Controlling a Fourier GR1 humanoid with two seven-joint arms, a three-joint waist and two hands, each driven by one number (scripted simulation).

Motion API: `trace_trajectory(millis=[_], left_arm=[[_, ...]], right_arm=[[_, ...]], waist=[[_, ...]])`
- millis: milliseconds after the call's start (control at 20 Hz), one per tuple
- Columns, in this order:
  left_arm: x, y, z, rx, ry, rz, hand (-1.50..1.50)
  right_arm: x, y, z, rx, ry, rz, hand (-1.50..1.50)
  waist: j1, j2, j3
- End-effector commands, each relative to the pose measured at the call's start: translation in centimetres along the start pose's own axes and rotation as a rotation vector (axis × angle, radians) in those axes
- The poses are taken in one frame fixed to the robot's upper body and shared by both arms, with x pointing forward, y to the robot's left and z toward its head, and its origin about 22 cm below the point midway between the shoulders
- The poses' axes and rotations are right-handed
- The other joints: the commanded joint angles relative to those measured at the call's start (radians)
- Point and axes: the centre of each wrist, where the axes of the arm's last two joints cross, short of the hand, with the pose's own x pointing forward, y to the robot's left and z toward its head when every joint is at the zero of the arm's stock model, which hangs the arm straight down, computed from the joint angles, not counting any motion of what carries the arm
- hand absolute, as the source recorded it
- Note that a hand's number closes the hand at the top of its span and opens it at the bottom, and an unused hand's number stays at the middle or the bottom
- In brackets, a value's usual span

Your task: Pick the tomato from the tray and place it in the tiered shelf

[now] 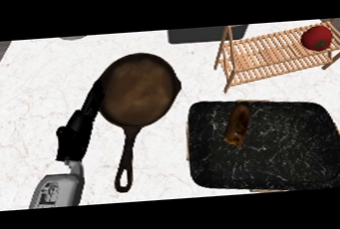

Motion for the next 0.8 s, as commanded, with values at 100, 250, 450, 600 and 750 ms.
trace_trajectory(millis=[100, 250, 450, 600, 750], left_arm=[[0.0, 0.5, 1.0, -0.008, 0.005, -0.007, 0.00], [0.5, -0.2, -0.7, 0.017, 0.010, -0.002, 0.00], [1.5, 0.9, -1.5, 0.006, 0.001, -0.013, 0.00], [1.1, -0.5, -1.0, -0.006, -0.009, -0.012, 0.00], [-1.8, 0.0, 0.2, 0.013, 0.002, -0.004, 0.00]], right_arm=[[-0.3, -0.9, -0.2, 0.038, 0.050, -0.160, -1.50], [1.0, -1.0, -1.0, 0.044, 0.032, -0.193, -1.50], [2.3, -4.4, -2.7, 0.103, 0.026, -0.257, -1.50], [2.6, -4.6, -2.2, 0.048, 0.052, -0.313, -1.50], [2.8, -7.0, -3.1, -0.028, 0.073, -0.472, -1.50]], waist=[[-0.001, -0.002, 0.000], [0.001, 0.001, 0.000], [-0.006, -0.001, 0.000], [-0.004, -0.002, 0.000], [-0.010, -0.003, 0.000]])
